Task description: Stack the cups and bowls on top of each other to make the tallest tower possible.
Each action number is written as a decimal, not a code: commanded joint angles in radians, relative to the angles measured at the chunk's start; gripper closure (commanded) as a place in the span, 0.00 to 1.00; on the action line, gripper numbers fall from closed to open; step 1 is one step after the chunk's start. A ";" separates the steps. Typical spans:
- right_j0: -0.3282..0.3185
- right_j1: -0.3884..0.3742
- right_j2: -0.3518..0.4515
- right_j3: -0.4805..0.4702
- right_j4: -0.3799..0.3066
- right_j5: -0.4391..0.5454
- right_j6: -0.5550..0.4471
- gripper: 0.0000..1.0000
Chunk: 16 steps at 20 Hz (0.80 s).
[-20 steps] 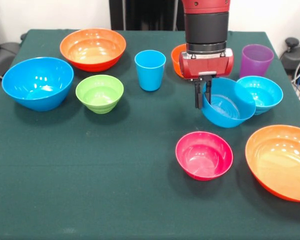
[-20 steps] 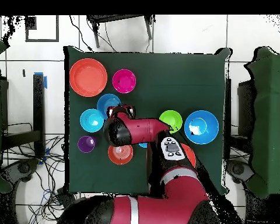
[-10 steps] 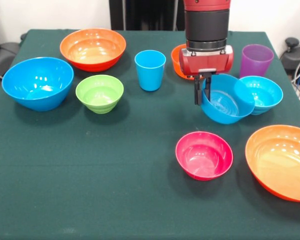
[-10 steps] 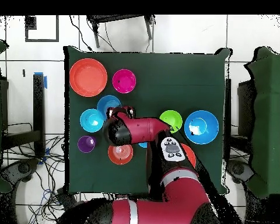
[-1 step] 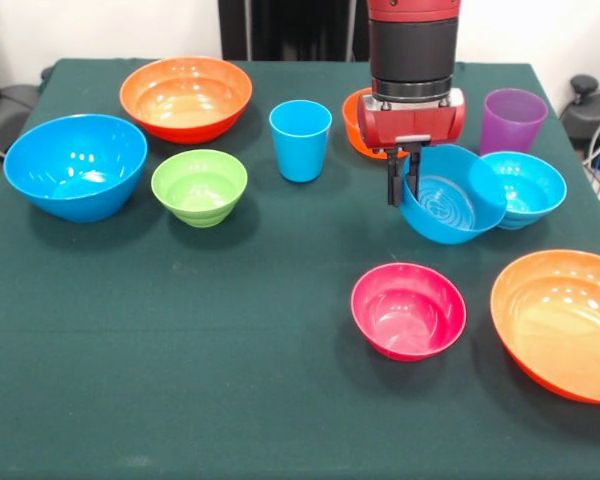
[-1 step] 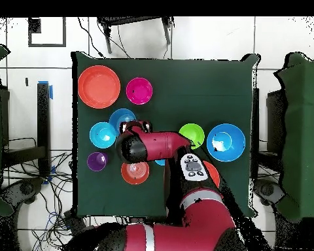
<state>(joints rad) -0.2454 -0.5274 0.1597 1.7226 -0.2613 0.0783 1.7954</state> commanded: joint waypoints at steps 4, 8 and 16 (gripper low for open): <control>0.006 -0.001 0.103 -0.084 0.004 0.178 0.008 1.00; 0.003 -0.004 0.108 -0.091 0.002 0.194 0.006 1.00; 0.004 -0.012 0.116 -0.119 0.007 0.233 0.006 1.00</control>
<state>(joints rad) -0.2450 -0.5278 0.1841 1.6818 -0.2613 0.1781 1.7954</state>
